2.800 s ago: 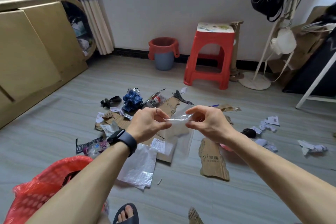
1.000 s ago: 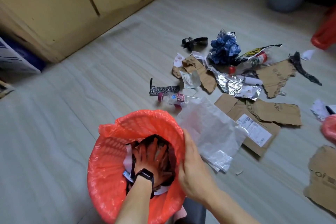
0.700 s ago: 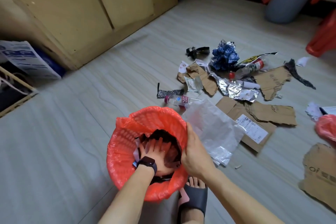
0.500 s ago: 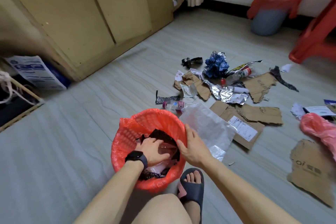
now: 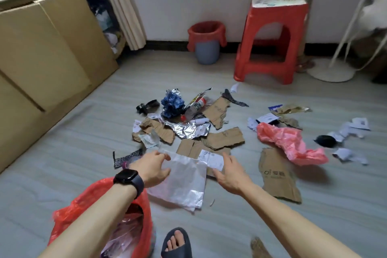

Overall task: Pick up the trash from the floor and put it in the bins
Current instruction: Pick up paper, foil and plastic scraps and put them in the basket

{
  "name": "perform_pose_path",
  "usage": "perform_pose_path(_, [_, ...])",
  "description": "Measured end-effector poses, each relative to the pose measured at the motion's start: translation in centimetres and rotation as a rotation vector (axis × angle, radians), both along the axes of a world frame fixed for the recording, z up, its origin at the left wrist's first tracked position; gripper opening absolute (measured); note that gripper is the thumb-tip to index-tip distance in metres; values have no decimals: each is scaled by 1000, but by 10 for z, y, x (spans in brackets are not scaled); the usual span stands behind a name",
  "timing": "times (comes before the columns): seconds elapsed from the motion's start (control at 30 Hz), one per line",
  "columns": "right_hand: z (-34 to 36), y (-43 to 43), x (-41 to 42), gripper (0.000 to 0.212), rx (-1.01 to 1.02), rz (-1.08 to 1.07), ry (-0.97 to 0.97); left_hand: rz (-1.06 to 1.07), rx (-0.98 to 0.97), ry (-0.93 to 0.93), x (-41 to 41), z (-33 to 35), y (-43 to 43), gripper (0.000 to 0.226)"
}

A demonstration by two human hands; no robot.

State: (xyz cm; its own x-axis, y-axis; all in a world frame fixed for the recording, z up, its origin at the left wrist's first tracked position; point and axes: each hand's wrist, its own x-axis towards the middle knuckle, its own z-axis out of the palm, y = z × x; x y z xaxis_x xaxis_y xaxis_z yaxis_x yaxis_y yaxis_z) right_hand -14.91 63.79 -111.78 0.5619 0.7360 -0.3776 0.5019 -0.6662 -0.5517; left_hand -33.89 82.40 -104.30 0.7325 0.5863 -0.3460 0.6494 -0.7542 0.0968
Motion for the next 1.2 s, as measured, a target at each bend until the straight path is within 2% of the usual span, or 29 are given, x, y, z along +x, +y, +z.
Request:
perform_pose_path(0.13, [-7,-30,83,79,-62,-178,-83,-167,50,119,77,-15,-5,45])
perform_pose_path(0.33, [-42,-72,198,84,-75,-485,-187,-48,-12,225,149,-111,9,51])
perform_pose_path(0.47, [-85,-85,245,100,-97,-642,-197,39,73,310,154,-168,29,62])
perform_pose_path(0.57, [-122,-92,260,113,-146,-722,-127,72,139,357,146,-201,42,77])
perform_pose_path(0.6, [-136,-93,260,115,-175,-742,-90,82,141,383,141,-210,44,76])
perform_pose_path(0.67, [-156,-92,254,111,-225,-741,-53,98,129,390,134,-222,49,57])
perform_pose_path(0.73, [-166,-90,246,96,-254,-726,-13,80,135,413,133,-225,50,35])
perform_pose_path(0.8, [-166,-87,232,74,-242,-730,-3,32,144,420,136,-213,44,27])
perform_pose_path(0.9, [-147,-78,203,56,-177,-712,-54,-24,179,307,142,-184,27,20])
perform_pose_path(1.0, [-111,-68,172,52,-79,-720,-31,49,185,170,145,-145,13,16])
perform_pose_path(1.2, [-27,-62,127,57,138,-633,8,290,-13,-358,129,-53,-11,13])
